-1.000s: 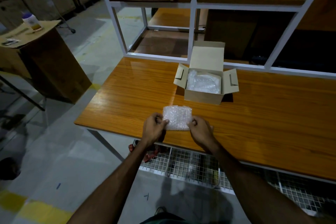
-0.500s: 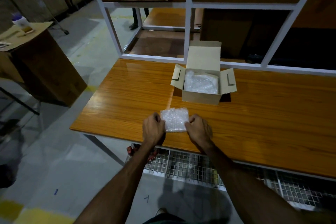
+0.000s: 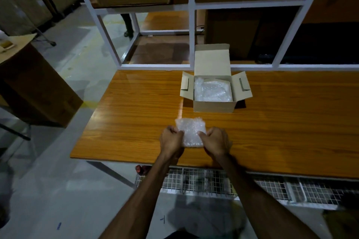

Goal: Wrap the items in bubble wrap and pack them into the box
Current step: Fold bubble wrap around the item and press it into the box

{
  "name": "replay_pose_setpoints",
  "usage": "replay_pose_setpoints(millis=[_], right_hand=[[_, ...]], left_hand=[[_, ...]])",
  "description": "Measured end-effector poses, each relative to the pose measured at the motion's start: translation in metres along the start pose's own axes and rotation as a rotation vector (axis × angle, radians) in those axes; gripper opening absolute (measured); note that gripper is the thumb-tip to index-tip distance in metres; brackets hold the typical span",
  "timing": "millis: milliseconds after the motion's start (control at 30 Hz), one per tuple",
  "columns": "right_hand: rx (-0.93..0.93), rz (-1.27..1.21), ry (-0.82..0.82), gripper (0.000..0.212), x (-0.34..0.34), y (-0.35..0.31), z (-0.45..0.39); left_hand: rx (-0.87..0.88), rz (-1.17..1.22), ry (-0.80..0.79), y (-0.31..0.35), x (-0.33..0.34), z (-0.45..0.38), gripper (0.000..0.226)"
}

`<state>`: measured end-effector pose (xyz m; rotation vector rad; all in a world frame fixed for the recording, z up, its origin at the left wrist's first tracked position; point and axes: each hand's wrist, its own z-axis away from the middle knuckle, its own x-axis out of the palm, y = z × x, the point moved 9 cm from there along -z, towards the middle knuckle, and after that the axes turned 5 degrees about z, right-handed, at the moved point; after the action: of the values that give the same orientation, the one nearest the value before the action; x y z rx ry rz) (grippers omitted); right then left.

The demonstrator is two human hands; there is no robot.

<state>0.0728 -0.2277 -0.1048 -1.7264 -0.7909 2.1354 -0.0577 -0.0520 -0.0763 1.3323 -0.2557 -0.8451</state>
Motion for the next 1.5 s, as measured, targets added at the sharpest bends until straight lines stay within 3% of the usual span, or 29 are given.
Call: replay_pose_setpoints(millis=[100,200,300,367,467,567,667,767,900,1000,1133,1200,1367,1500], right_hand=[[0.115,-0.373,-0.107,0.026,-0.006,0.005,0.004],[0.244,-0.856,-0.250,0.042,-0.020,0.003,0.012],[0.207,-1.050,-0.239,0.046,-0.044,0.001,0.013],[0.084,-0.986,-0.137,0.035,-0.064,0.000,0.006],[-0.111,-0.801,-0.009,0.012,-0.090,-0.004,-0.017],[-0.152,-0.771,0.028,0.008,-0.114,-0.014,-0.049],[-0.157,-0.770,0.014,0.021,-0.127,-0.023,-0.086],[-0.201,-0.629,-0.044,0.035,-0.130,-0.036,-0.128],[-0.327,-0.267,-0.149,0.051,-0.124,-0.054,-0.177],[-0.436,0.107,-0.181,0.049,-0.113,-0.063,-0.192],[-0.559,0.396,-0.146,0.028,-0.107,-0.073,-0.192],[-0.583,0.506,-0.161,0.036,-0.104,-0.074,-0.194],[-0.682,0.651,-0.286,0.054,-0.094,-0.071,-0.196],[-0.694,0.699,-0.374,0.068,-0.076,-0.060,-0.189]], left_hand=[[0.032,0.315,-0.171,0.023,0.007,0.006,0.012],[-0.108,0.506,-0.352,0.039,0.020,0.012,0.016],[-0.105,0.521,-0.402,0.052,0.031,0.003,0.018],[-0.034,0.467,-0.369,0.060,0.038,-0.005,0.021],[0.209,0.336,-0.272,0.083,0.050,-0.016,0.020],[0.348,0.261,-0.162,0.107,0.066,-0.032,0.016],[0.433,0.191,-0.118,0.133,0.082,-0.051,0.004],[0.413,0.029,-0.095,0.150,0.095,-0.081,0.019],[0.448,-0.311,-0.097,0.164,0.107,-0.118,0.030],[0.381,-0.575,-0.177,0.164,0.120,-0.127,0.041],[0.423,-1.015,-0.238,0.160,0.137,-0.120,0.054],[0.466,-1.188,-0.210,0.162,0.141,-0.117,0.055],[0.695,-1.372,-0.221,0.172,0.160,-0.113,0.043],[0.665,-1.405,-0.350,0.148,0.168,-0.121,0.068]])
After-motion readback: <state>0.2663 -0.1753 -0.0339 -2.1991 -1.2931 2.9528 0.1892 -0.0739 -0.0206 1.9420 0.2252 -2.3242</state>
